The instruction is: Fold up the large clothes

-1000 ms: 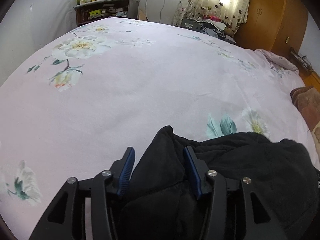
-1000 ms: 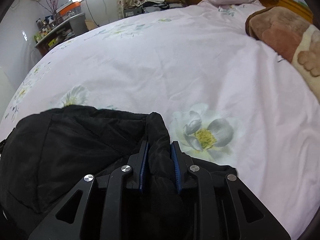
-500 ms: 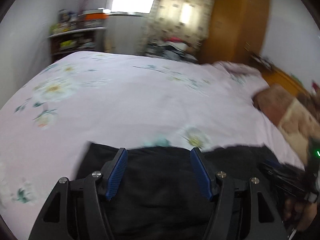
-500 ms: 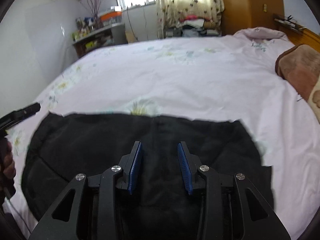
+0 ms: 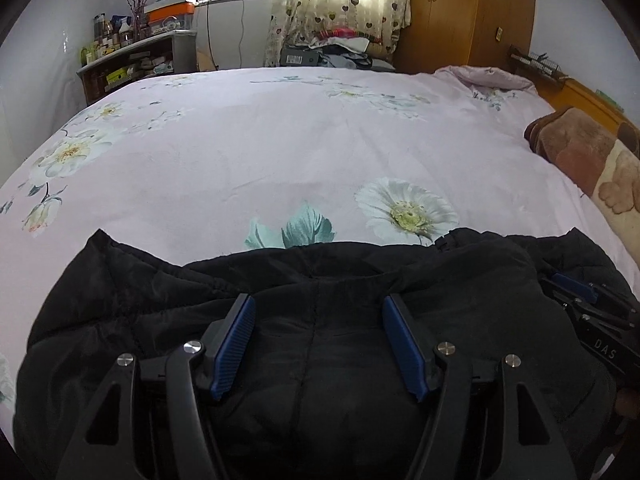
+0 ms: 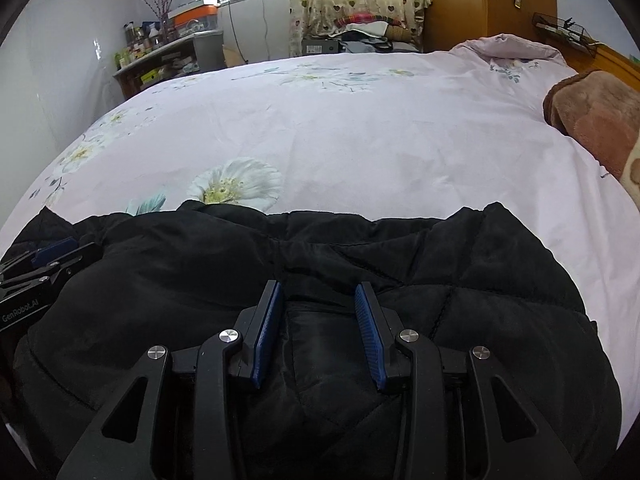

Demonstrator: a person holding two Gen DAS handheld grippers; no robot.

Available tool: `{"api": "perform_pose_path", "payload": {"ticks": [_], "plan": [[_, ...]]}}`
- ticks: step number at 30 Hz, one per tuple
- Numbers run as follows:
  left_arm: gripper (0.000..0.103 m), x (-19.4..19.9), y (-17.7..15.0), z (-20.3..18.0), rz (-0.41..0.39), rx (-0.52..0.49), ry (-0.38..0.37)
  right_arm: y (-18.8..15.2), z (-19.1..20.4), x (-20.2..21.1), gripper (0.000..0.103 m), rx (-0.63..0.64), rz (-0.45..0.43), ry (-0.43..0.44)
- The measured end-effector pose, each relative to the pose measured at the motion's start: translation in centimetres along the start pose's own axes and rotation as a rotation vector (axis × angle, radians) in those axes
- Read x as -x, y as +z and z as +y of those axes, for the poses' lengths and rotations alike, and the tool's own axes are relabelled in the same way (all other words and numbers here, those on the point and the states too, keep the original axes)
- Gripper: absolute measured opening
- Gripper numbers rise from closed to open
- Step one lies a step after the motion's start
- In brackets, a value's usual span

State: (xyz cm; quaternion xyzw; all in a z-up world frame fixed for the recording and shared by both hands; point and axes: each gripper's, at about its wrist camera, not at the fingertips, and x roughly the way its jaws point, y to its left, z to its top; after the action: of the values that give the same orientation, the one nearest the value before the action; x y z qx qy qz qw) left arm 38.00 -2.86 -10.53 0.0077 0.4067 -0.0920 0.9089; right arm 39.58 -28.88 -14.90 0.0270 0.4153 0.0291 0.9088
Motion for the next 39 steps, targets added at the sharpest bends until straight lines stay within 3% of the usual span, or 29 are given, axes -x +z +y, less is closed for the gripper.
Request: {"api": "perform_pose_path", "payload": {"ticks": [2,4,7,9,11,13,19,32,36,39], "plan": [[0.068,1.4,0.8,-0.1,0.025,-0.022,-0.003,0.8,0.0,1.2,0.038,0.007,0.025,-0.003],[0.068,3.4,1.4,0.4,-0.017,-0.049,-0.020,1.6,-0.3,3.5,0.038,0.013,-0.017,0.001],[0.068,4.6,1.9,2.4,-0.073,-0.104,0.038,2.0,-2.0,5.1,0.038,0.031,-0.062,-0.055],[0.068,3.1,1.8,4.8,-0.027,-0.075,0.094,1.9,-3.9,3.9,0.038,0.004,-0.014,-0.099],[0.068,1.8,1.4,6.8,0.001,-0.012,0.079,1.1,-6.1,2.4,0.038,-0.068,0.028,-0.084],[0.069,0.7,0.8,7.6,0.007,0.032,0.057,0.7,-6.5,1.6,0.038,-0.083,0.016,-0.084],[0.069,-1.1,-0.3,7.5,-0.015,0.070,0.042,-0.2,-6.8,-0.3,0.038,-0.109,-0.006,-0.093],[0.069,-1.5,-0.7,7.8,-0.019,0.082,0.045,-0.3,-6.7,-0.5,0.038,-0.105,-0.011,-0.117],[0.067,0.7,0.7,7.3,0.002,0.061,0.065,1.1,-6.2,0.7,0.039,-0.093,0.047,-0.151],[0.067,4.2,1.4,7.1,-0.040,0.085,0.027,1.9,-4.9,3.8,0.040,-0.077,0.019,-0.154]]}}
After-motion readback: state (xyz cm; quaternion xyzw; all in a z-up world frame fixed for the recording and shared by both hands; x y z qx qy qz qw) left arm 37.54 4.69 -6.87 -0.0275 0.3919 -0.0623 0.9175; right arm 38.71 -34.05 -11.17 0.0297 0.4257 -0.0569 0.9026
